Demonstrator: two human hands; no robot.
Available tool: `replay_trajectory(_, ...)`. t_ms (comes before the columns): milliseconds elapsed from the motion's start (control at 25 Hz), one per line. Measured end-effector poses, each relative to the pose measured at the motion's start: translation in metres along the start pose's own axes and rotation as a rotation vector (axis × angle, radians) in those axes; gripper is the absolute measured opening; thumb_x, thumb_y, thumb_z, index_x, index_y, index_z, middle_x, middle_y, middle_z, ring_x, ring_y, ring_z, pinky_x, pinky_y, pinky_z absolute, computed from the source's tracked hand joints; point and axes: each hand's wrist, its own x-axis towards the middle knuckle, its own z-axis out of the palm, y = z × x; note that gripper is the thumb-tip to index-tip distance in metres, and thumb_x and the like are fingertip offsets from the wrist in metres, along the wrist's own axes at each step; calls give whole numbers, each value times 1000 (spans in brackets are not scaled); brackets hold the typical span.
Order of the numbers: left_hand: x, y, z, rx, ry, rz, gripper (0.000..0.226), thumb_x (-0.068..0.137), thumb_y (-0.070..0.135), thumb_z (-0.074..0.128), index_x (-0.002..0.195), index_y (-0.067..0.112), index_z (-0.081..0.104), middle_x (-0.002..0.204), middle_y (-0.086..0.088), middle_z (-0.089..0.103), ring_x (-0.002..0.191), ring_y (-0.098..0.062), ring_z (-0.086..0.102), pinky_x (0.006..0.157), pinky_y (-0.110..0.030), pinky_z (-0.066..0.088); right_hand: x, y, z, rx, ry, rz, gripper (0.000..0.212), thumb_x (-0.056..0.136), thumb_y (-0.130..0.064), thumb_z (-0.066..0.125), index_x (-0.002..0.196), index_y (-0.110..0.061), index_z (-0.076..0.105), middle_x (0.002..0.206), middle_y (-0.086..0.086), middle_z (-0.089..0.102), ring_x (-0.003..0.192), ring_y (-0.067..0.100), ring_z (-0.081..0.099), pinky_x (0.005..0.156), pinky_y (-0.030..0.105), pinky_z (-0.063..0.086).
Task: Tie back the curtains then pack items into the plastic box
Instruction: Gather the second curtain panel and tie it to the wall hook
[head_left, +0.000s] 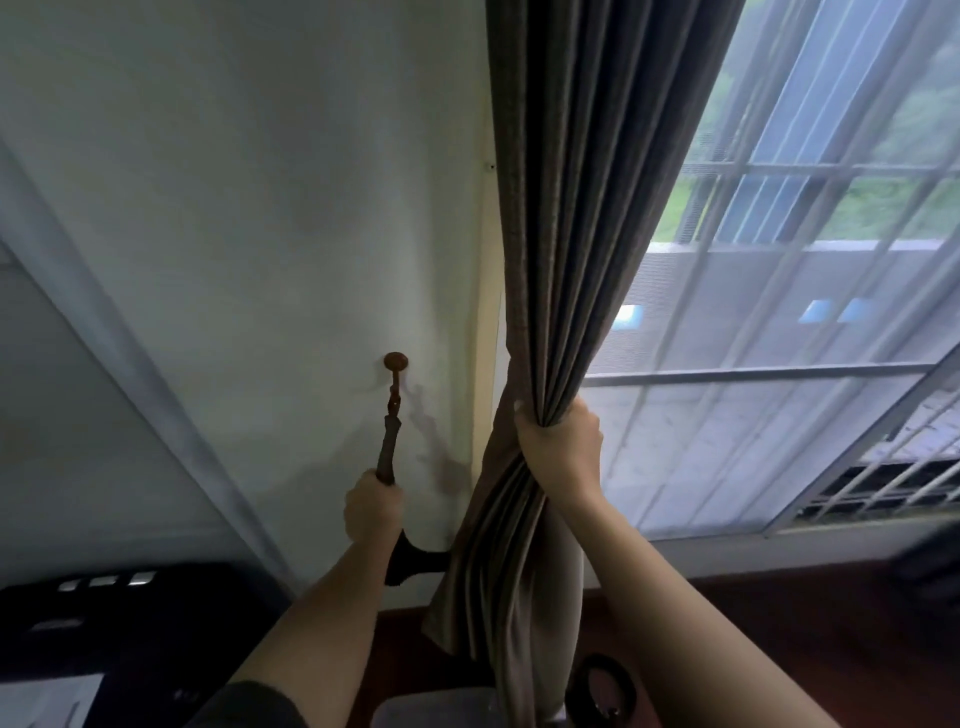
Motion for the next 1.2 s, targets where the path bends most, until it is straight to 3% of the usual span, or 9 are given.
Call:
replay_trajectory(80,-14,-33,-18,68,-9,-38,23,94,18,49,104,3,62,84,-14,61,76,-30,59,64,-35,47,-5,-3,-2,10,-5,2,9,84,-23,59,86,-22,50,67,-12,50,71,19,53,59,26,40)
replay_trajectory(200,-39,-48,-42,105,3,80,24,95,20,44,93,3,61,82,-14,63,75,-30,59,66,-35,47,-11,-9,-3,32,-21,10,8,85,-21,57,89,-22,50,70,-11,51,78,24,56,68,31,43)
replay_trajectory(320,-80,-36,-52,74,-17,270,29,96,26,42,81,6,58,74,-9,61,73,-29,62,64,-32,48,-13,-14,-4,13,-41,23,16,84,-17,55,100,-17,55,77,-5,54,82,24,54,71,32,43)
replay_trajectory(480,-134,2,-62,-28,-111,401,33,94,26,51,65,11,54,61,-1,54,68,-24,62,56,-26,36,-16,-18,-7,-25,-56,71,31,84,-12,54,114,-14,54,90,1,54,87,25,53,72,30,41)
replay_trajectory(600,-164,37,-66,-67,-146,438,19,88,18,57,73,7,58,69,-6,62,60,-15,57,56,-18,42,-19,-20,-8,-12,-79,99,31,83,-12,53,114,-16,54,91,1,54,89,24,53,73,30,42)
replay_trajectory(720,-199,55,-57,-16,-105,494,13,87,23,58,85,10,62,89,-7,68,83,-24,63,73,-27,46,-21,-20,-10,-26,-107,107,33,82,-12,53,114,-17,54,89,0,54,89,25,54,70,31,43)
replay_trajectory(880,-227,65,-33,56,53,569,21,91,21,53,102,5,61,97,-7,67,94,-22,63,72,-20,38,-18,-21,-14,-39,-153,120,34,80,-17,54,114,-16,54,92,4,59,92,27,59,78,36,52)
replay_trajectory(1080,-242,65,3,-9,155,616,16,89,20,57,86,5,61,82,-13,70,79,-29,68,65,-30,47,-16,-22,-15,-63,-180,121,35,80,-23,53,115,-18,52,92,3,57,92,29,58,85,41,52)
replay_trajectory(1200,-245,67,18,-89,90,637,19,89,19,58,79,4,60,78,-15,66,72,-30,65,63,-34,49,-13,-26,-16,-69,-206,138,33,80,-22,52,113,-18,54,95,5,59,92,30,59,85,41,52)
